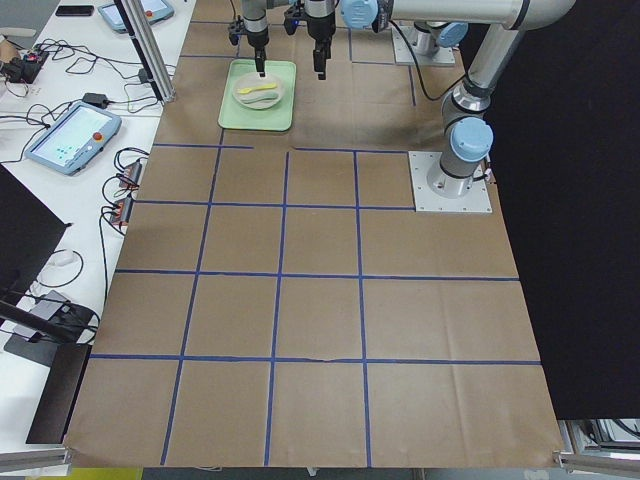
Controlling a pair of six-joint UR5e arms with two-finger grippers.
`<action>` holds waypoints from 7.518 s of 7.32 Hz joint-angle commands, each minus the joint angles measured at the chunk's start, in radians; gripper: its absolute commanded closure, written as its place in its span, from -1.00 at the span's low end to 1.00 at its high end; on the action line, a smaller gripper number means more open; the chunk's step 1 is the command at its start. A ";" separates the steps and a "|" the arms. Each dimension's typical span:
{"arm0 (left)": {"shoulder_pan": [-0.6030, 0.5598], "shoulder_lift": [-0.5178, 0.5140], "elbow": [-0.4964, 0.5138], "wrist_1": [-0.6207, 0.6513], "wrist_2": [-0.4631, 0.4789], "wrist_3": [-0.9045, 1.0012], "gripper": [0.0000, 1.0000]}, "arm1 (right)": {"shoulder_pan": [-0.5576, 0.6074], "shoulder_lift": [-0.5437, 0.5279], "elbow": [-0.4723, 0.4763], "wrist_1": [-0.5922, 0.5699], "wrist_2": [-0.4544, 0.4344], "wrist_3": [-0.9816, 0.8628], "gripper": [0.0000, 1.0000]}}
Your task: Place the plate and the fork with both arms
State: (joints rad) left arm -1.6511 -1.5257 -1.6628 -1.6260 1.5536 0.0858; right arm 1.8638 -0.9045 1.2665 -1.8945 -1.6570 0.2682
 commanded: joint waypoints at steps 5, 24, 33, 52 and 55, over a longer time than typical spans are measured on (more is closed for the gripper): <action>0.001 0.001 0.000 0.003 0.002 -0.003 -1.00 | -0.002 0.061 0.001 -0.048 0.005 0.000 0.13; 0.111 0.081 -0.002 -0.012 0.013 -0.058 -1.00 | 0.000 0.105 -0.019 -0.090 0.008 0.002 0.81; 0.113 0.105 -0.052 -0.002 0.008 -0.089 -1.00 | -0.050 -0.021 0.026 -0.003 0.023 0.006 0.91; 0.113 0.104 -0.043 -0.009 0.003 -0.098 -1.00 | -0.256 -0.414 0.302 0.123 0.034 -0.234 -1.00; 0.113 0.104 -0.045 -0.009 0.005 -0.098 -1.00 | -0.281 -0.637 0.395 0.251 0.036 -0.241 -1.00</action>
State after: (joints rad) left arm -1.5386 -1.4219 -1.7070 -1.6352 1.5580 -0.0123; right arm 1.5912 -1.4502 1.6380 -1.7193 -1.6214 0.0317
